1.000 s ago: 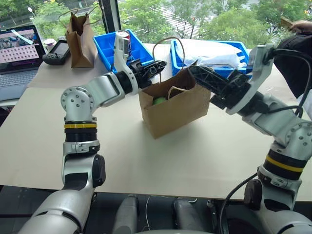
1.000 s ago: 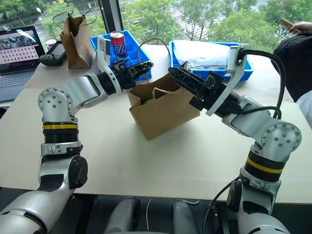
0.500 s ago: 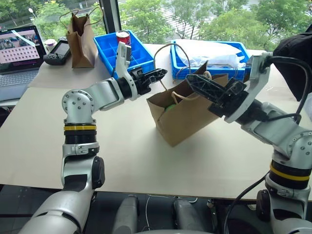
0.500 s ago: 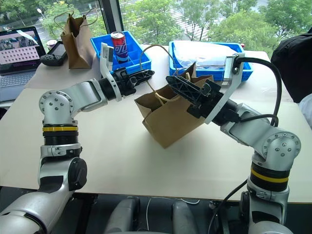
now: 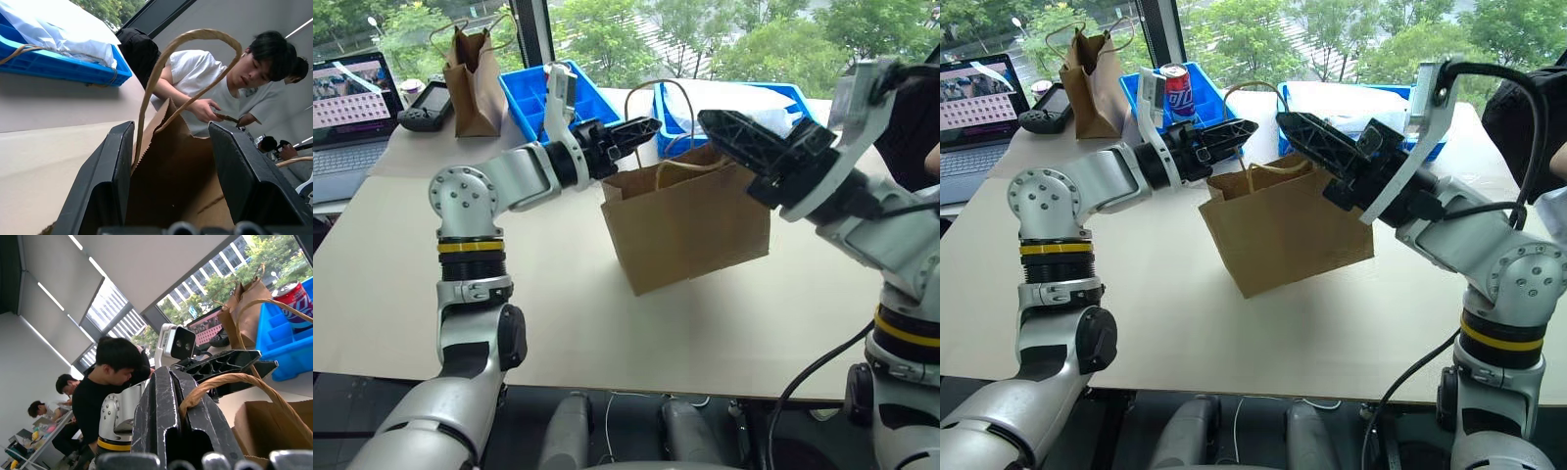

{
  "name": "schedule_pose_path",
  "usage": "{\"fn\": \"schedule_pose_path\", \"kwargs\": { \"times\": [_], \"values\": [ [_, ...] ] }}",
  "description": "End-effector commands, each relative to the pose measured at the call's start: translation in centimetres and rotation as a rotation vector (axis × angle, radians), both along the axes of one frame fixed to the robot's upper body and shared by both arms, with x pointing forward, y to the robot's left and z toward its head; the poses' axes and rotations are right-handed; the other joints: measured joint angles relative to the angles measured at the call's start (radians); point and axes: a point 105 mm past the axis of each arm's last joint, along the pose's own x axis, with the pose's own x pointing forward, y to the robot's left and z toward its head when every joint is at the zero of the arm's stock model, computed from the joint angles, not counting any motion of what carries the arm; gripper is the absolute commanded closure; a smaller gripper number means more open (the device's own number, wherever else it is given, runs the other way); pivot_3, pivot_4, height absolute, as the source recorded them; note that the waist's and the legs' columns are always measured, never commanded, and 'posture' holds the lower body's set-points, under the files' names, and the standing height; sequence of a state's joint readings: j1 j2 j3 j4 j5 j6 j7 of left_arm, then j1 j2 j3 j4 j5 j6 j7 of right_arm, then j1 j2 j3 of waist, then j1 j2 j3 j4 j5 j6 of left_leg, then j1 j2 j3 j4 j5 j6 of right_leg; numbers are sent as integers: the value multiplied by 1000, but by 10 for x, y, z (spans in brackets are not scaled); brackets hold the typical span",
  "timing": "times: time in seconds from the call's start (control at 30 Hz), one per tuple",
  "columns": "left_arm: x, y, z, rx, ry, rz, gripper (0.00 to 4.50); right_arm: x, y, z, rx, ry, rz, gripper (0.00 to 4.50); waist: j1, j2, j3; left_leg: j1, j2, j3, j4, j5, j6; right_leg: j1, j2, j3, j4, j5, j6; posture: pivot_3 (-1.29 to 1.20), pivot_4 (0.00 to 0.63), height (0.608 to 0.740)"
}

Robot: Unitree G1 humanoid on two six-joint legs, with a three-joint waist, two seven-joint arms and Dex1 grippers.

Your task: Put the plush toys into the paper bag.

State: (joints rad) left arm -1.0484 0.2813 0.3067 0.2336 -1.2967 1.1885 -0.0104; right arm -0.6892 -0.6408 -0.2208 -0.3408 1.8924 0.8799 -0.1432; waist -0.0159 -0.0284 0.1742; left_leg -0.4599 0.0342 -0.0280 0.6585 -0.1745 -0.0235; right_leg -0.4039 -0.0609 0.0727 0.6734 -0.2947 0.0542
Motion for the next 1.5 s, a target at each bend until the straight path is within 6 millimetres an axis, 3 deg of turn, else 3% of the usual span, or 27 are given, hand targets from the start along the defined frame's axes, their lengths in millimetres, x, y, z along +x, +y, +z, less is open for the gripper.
{"fn": "schedule_pose_path", "kwargs": {
  "times": [0.03, 0.27, 0.37, 0.47, 0.6, 0.73, 1.0, 1.13, 1.23, 1.3, 1.37, 1.5],
  "values": [
    [-8, 5, 25, -30, -62, -9, 1875, 3, -11, 0, -3, 5, -33, 4500, 2, 0, 0, 0, 0, 0, 0, 0, 0, 0, 0, 0, 0, 0, 0, 0, 150, 698],
    [-15, 8, 24, -19, -49, -31, 1875, 15, -48, -48, -184, 120, -171, 4500, 5, 0, 0, -1, -1, 0, 1, 0, 0, 1, -1, 0, -1, 0, 0, 0, 150, 698],
    [-18, 10, 25, -2, -58, -47, 1834, 13, -59, -57, -234, 137, -180, 3724, 2, 0, 0, 0, 0, 0, 0, 0, 0, 0, 0, 0, 0, 0, 0, 0, 150, 698],
    [-23, 18, 27, 69, -123, -58, 1834, 8, -66, -55, -271, 115, -178, 2646, -5, 0, 0, 0, 0, 0, 0, 0, 1, 0, 0, 1, 1, 0, 0, 0, 150, 698],
    [-29, 51, 32, 191, -294, -64, 1834, -12, -80, -56, -418, 90, -137, 1321, -8, 1, 0, 0, 0, 1, 0, 0, 1, 0, 1, 1, 1, 0, 0, 0, 150, 698],
    [-30, 69, 24, 232, -356, -108, 1834, -23, -92, -50, -482, 67, -123, 41, 0, 1, 0, 1, 0, 1, -1, 0, 1, 1, 1, 0, 0, -1, -1, 0, 150, 698],
    [-37, 61, -17, 338, -466, -254, 1834, -35, -117, -32, -482, 17, -158, 41, 5, 1, 0, 1, 0, 1, 0, 1, 1, 2, 0, 0, -2, -1, -1, 0, 150, 698],
    [-33, 69, -29, 340, -534, -238, 1834, -48, -149, -28, -606, 22, -255, 41, 6, 1, 1, 0, 0, 1, 0, 1, 1, 1, 0, 0, -1, -1, -1, 0, 150, 698],
    [-41, 65, -34, 321, -571, -302, 1834, -58, -154, -34, -690, 42, -242, 41, 5, 1, 1, 1, 0, 2, 0, 1, 1, 1, 0, 0, -1, -1, -1, 0, 150, 698],
    [-47, 62, -38, 310, -581, -345, 1834, -59, -148, -52, -742, 64, -216, 544, 2, 1, 0, 1, 1, 1, 0, 1, 1, 2, 0, 0, -1, -1, -2, 0, 150, 698],
    [-52, 58, -47, 323, -593, -383, 1834, -62, -125, -78, -793, 60, -136, 1080, -2, 1, 0, 3, 2, 1, 0, 1, 1, 3, 1, 0, -1, -1, -1, 0, 150, 698],
    [-53, 56, -56, 325, -597, -389, 1834, -61, -84, -110, -847, -27, -59, 2387, -5, 1, 1, 3, 2, 1, 0, 1, 1, 2, 1, 0, 1, -1, -1, 0, 150, 698]
  ]
}}
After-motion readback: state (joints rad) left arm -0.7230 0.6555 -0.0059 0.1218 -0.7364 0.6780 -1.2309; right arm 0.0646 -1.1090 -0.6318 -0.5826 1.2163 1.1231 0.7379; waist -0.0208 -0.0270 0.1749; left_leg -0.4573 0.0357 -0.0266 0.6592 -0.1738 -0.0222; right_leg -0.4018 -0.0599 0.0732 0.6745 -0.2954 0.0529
